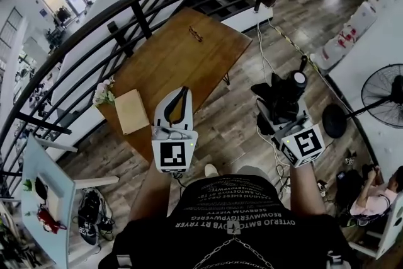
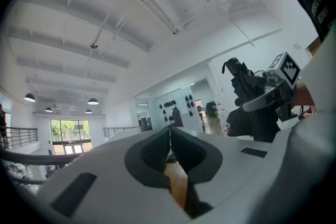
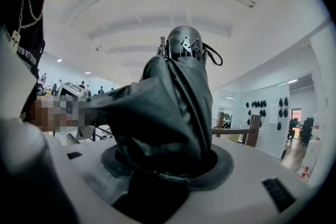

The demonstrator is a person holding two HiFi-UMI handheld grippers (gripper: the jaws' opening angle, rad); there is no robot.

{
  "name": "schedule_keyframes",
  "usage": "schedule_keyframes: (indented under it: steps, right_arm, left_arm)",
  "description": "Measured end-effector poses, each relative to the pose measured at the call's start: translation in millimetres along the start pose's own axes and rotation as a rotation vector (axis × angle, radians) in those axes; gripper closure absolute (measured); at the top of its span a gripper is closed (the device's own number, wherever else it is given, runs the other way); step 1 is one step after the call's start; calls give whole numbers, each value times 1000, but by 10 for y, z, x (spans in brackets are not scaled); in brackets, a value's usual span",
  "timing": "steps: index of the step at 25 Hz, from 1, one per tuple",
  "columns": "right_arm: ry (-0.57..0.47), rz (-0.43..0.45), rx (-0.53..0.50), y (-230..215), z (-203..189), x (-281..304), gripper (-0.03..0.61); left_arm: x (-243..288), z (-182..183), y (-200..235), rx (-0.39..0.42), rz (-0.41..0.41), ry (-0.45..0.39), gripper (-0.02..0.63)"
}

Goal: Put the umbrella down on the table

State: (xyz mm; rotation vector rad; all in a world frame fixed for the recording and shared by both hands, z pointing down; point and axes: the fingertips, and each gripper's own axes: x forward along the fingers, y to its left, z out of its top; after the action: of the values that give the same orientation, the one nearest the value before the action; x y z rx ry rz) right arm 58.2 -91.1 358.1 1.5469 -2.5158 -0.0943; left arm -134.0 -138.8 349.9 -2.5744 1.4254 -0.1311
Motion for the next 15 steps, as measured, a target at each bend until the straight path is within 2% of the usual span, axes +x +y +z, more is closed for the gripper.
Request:
schedule_keyframes:
  steps: [6, 15]
  right_arm:
    - [3, -29, 8, -125, -55, -126, 331]
    - [37, 7, 3, -356, -220, -28, 331]
  left_arm:
    - [126, -52, -113, -14, -31, -2, 583]
    - [451, -137, -273, -6, -39, 22, 583]
